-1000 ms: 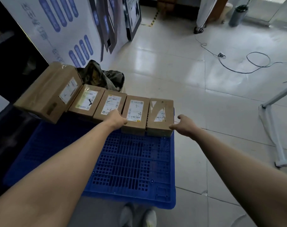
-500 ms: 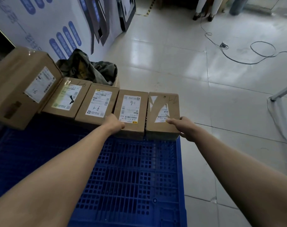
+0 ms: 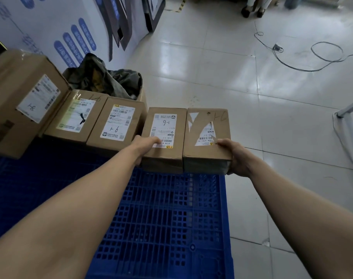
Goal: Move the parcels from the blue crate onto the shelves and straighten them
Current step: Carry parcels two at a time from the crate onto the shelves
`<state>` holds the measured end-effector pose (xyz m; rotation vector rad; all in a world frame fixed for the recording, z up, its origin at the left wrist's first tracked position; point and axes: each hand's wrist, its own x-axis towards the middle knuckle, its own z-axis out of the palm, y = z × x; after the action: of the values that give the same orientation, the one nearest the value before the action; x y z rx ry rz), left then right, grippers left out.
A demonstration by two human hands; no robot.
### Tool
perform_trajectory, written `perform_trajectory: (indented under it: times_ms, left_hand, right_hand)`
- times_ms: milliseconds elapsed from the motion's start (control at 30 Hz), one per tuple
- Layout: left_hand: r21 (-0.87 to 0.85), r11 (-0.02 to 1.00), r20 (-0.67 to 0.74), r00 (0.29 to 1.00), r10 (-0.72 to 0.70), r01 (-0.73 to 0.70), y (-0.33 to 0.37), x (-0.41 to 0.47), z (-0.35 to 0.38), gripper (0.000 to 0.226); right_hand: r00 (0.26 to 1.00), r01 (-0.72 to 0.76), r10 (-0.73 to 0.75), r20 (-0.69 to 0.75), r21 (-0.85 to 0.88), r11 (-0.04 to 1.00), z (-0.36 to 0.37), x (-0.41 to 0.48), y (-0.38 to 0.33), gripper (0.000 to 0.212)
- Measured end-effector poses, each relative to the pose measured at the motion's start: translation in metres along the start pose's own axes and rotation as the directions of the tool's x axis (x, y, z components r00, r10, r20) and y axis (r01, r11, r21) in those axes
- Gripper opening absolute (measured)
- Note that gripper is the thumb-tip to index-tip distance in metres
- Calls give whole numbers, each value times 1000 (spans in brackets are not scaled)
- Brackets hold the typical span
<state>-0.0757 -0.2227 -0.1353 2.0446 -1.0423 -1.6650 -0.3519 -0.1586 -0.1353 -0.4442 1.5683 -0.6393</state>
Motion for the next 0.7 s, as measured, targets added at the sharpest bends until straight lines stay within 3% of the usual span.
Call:
perform_trajectory:
  times_ms: [167,300,433,567,700]
  left_hand:
    - [-91,996,66,997,32,-25,13,-29,-9,80]
    - [-303,953,155,985,79,-29,42,-73,-28,65]
    - [-389,916,206,960,188,-96,80,-129,-60,69]
    - [-442,874,173,937,303,-202,113,-197,-101,38]
    - [-471,836,100,925,367,-281,126,-260,-154,35]
  right_hand:
    - [998,64,-64,-16,58,996,-14,-36,-14,64]
    - [992,123,-124,12,81,989,-17,-88,-45,41]
    - [980,198,-200,8,117,973,-14,-143,-81,53]
    - [951,282,-295,92,128,951,8,-202,-124,58]
    - [903,351,-376,209,145,925,42,-251,-165,58]
